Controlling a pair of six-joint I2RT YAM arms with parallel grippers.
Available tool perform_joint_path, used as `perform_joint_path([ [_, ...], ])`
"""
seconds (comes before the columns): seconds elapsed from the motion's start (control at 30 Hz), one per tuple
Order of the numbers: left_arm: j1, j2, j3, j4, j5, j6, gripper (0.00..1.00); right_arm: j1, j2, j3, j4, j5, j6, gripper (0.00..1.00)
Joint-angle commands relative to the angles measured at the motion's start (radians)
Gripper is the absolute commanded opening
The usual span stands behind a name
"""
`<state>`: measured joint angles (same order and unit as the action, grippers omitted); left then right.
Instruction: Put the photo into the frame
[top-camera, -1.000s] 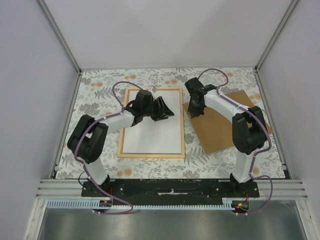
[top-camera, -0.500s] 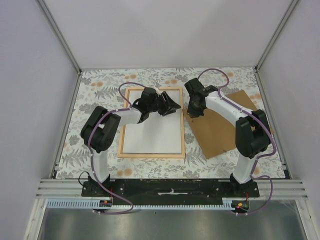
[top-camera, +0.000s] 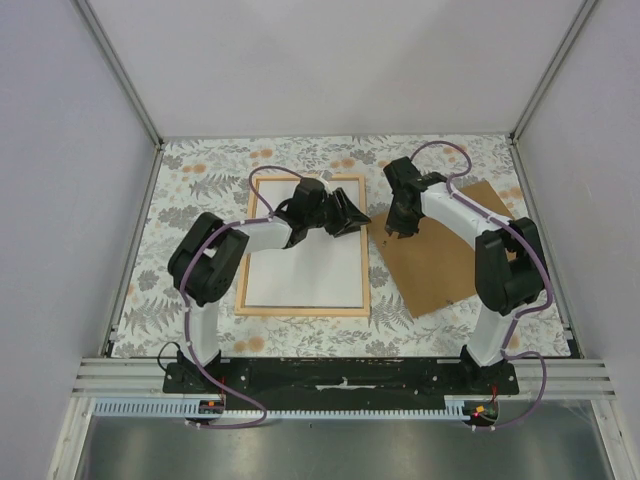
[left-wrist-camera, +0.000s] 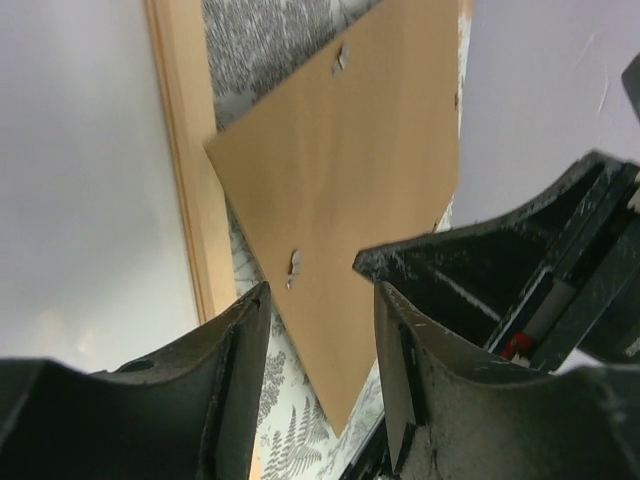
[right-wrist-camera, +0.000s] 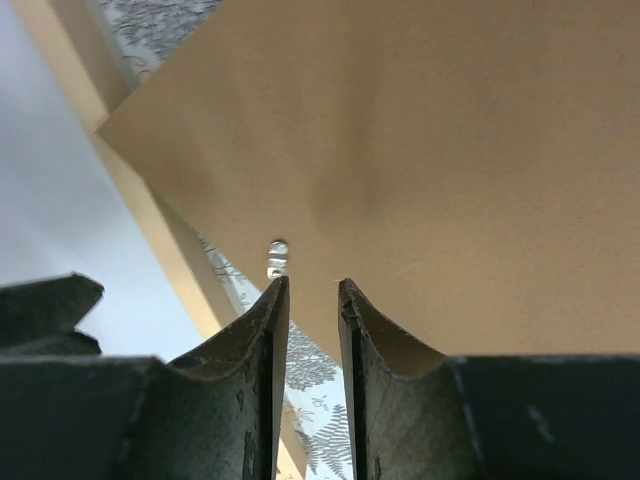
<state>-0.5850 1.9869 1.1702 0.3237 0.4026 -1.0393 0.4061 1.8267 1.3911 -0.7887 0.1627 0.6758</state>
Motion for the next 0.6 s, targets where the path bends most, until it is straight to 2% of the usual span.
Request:
perform_joint_path([
  [0.0,-0.071,-0.059,-0.018,-0.038,-0.091,-0.027,0.52,-0.067,-0.082,-0.058,0.043,0.005,-0.021,0.36],
  [0.13,-0.139,-0.092,-0.066,-0.040,-0.205,-0.076,0.52,-0.142,-0.167,-0.138,0.072,-0.009,-0.039,0.41],
  [0.57,-0.308,-0.102,-0.158,0.040,-0.352,-0.143,0.52,-0.214,-0.334,-0.236,0.101,-0.037,-0.090,0.52],
])
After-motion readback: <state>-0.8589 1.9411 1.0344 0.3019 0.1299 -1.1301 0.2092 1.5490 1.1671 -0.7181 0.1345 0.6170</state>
